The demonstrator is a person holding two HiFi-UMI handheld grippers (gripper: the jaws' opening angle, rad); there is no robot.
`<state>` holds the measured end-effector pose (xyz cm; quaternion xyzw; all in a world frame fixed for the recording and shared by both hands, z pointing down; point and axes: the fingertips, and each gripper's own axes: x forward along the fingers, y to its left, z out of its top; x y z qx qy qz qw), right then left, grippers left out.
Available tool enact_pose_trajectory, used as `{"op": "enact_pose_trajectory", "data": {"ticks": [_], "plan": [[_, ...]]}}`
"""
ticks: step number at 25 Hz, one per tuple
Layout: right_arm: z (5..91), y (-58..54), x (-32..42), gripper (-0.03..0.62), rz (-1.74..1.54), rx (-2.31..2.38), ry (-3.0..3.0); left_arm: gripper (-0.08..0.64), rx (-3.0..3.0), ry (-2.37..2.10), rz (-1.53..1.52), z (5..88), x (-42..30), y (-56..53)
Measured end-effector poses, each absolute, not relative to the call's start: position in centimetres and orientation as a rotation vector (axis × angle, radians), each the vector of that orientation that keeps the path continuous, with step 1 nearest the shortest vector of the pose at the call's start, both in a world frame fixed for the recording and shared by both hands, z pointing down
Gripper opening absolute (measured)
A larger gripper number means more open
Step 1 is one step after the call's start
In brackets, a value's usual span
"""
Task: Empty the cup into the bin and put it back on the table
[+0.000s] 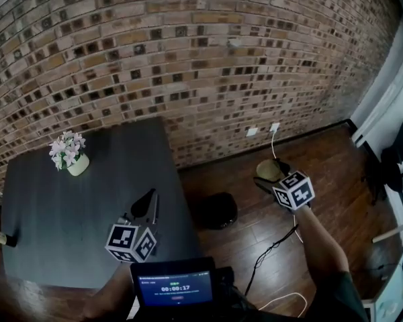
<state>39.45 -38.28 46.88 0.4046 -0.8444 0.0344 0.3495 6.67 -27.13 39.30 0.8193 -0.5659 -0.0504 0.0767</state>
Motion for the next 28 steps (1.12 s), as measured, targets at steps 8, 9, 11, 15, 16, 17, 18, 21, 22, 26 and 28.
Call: {"op": "enact_pose_trajectory", "data": {"ticks": [8,9,11,15,16,17,18,21,22,26,28], "plan": [[46.5,-40.0,40.3,0.394,-0.09,1.017,-2.047,-0.008,2.451,-1.703,-0.168,39.1,6.5,-27.4],[46.5,-40.2,40.4,0.394,-0.107,1.014,-2.031,-0.008,2.452,-1.702,-0.169,39.1,6.5,-27.4],[46.4,-40.6,40.4,0.394,-0.139,1.008,-2.01,-0.008,2.453,-1.698,-0.17,39.1,6.6,-27.4],[46.4,-40.9,40.6,0.393,-0.189,0.966,-1.95,-0.008,2.452,-1.707,-0.174,39.2,6.5,-27.3],[46.5,-40.9,40.7,0.393,-0.203,0.953,-1.93,-0.008,2.453,-1.711,-0.177,39.2,6.4,-27.4],[46.6,-41.0,40.7,0.393,-0.214,0.943,-1.914,-0.008,2.454,-1.712,-0.18,39.2,6.4,-27.4],[46.6,-41.0,40.7,0.393,-0.22,0.937,-1.904,-0.008,2.454,-1.71,-0.182,39.3,6.3,-27.4],[46.3,-41.2,40.6,0.393,-0.224,0.933,-1.896,-0.008,2.451,-1.708,-0.182,39.5,6.2,-27.4],[46.2,-41.3,40.5,0.393,-0.226,0.933,-1.894,-0.008,2.454,-1.706,-0.18,39.5,6.2,-27.4],[46.1,-41.6,40.5,0.393,-0.231,0.926,-1.872,-0.008,2.48,-1.69,-0.167,39.0,6.3,-27.7],[46.2,-41.6,40.6,0.393,-0.232,0.923,-1.859,-0.008,2.48,-1.696,-0.174,38.8,6.1,-27.8]]}}
